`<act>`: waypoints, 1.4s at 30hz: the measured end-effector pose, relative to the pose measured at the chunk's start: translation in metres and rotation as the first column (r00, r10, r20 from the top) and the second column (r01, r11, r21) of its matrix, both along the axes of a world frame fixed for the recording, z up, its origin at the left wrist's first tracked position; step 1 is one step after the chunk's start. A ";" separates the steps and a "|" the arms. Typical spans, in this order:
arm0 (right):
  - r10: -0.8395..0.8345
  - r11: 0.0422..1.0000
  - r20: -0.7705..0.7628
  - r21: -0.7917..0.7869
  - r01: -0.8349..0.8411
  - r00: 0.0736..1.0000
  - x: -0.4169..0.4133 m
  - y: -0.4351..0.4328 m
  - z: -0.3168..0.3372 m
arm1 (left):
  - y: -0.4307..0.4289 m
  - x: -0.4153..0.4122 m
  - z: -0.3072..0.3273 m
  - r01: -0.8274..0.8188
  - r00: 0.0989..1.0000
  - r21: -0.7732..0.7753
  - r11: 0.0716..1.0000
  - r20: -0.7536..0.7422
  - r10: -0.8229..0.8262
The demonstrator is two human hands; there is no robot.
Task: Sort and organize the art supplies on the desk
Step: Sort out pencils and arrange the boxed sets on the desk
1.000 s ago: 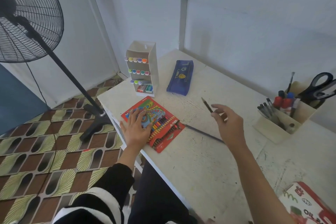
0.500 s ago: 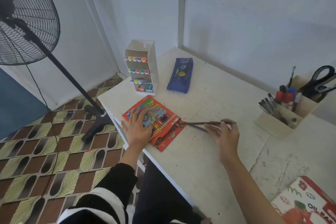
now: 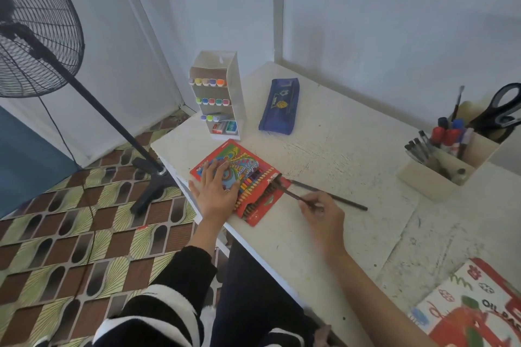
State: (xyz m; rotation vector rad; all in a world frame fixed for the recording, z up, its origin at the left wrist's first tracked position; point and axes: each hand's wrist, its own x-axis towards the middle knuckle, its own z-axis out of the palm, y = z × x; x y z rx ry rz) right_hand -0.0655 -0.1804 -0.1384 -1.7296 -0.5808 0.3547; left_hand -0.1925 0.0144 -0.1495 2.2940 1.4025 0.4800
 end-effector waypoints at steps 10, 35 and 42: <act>0.193 0.970 0.297 -0.200 -0.137 0.935 0.003 0.001 -0.002 | 0.000 0.000 0.000 -0.023 0.999 0.009 1.000 0.035 0.023; 0.526 0.749 0.313 -0.610 -0.257 0.791 0.036 0.025 0.028 | -0.002 -0.001 0.005 -0.025 1.000 -0.012 1.000 -0.008 0.025; 0.485 0.814 0.280 -0.491 -0.310 0.828 0.030 0.055 0.019 | -0.001 0.001 0.004 -0.014 1.000 -0.003 1.000 -0.017 0.014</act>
